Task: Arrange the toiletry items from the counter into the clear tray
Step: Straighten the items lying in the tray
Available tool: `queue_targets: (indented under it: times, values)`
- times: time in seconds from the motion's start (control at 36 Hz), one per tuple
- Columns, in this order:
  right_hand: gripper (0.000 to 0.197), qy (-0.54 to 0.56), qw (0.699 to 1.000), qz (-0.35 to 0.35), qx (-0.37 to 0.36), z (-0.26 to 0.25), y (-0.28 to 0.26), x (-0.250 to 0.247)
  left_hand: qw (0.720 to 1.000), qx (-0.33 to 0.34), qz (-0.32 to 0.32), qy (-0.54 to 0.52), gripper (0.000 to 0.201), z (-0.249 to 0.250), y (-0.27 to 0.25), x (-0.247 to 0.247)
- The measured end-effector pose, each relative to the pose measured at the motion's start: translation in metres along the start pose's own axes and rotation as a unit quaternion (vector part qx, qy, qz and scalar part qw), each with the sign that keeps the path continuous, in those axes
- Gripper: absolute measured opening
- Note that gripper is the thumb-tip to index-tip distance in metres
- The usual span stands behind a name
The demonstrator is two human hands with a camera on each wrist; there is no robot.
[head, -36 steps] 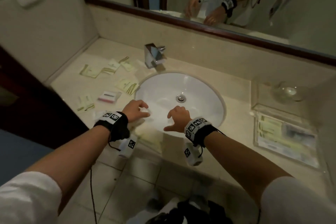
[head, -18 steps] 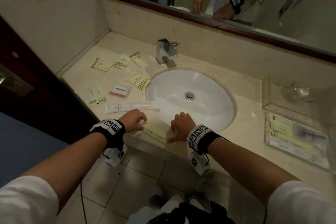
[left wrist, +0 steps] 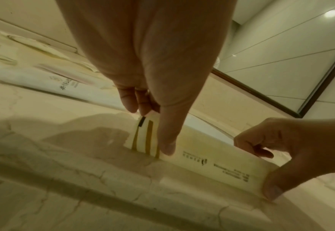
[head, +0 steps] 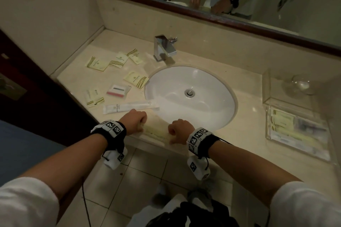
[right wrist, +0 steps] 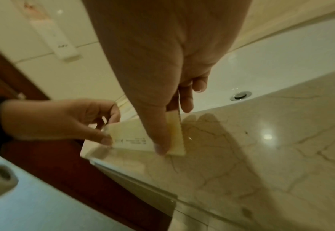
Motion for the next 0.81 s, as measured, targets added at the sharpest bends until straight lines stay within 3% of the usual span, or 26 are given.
queue_targets:
  times: [0.11,0.19,0.25,0.36,0.64,0.81]
  values:
    - [0.022,0.165,0.986,0.037,0.010,0.019,-0.005,-0.005,0.994,0.022,0.019,-0.103,0.037,0.001,-0.006,-0.007]
    - [0.022,0.258,0.963,0.072,0.021,0.039,-0.016,-0.015,0.975,0.046,0.027,-0.214,0.026,0.002,-0.009,-0.016]
    - [0.021,0.344,0.935,0.083,0.011,0.053,-0.025,-0.020,0.954,0.054,0.025,-0.293,0.016,0.008,-0.009,-0.020]
    - [0.018,0.465,0.874,0.138,0.012,0.083,-0.052,-0.024,0.917,0.066,0.019,-0.393,0.015,0.042,0.000,-0.023]
    - [0.004,0.653,0.710,0.252,0.080,0.167,-0.124,-0.002,0.806,0.038,-0.012,-0.590,0.013,0.163,0.067,-0.015]
    - [0.006,0.685,0.637,0.327,0.132,0.226,-0.173,0.017,0.805,0.052,-0.062,-0.587,0.026,0.242,0.110,-0.005]
Point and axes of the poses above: each hand's wrist, its own y-axis towards the middle knuckle, its own x-axis out of the palm, z = x × y, the point moved 1 cm from there along y, towards the middle knuckle, and after that the axes turned 9 degrees about -z, right-handed, at the moved point
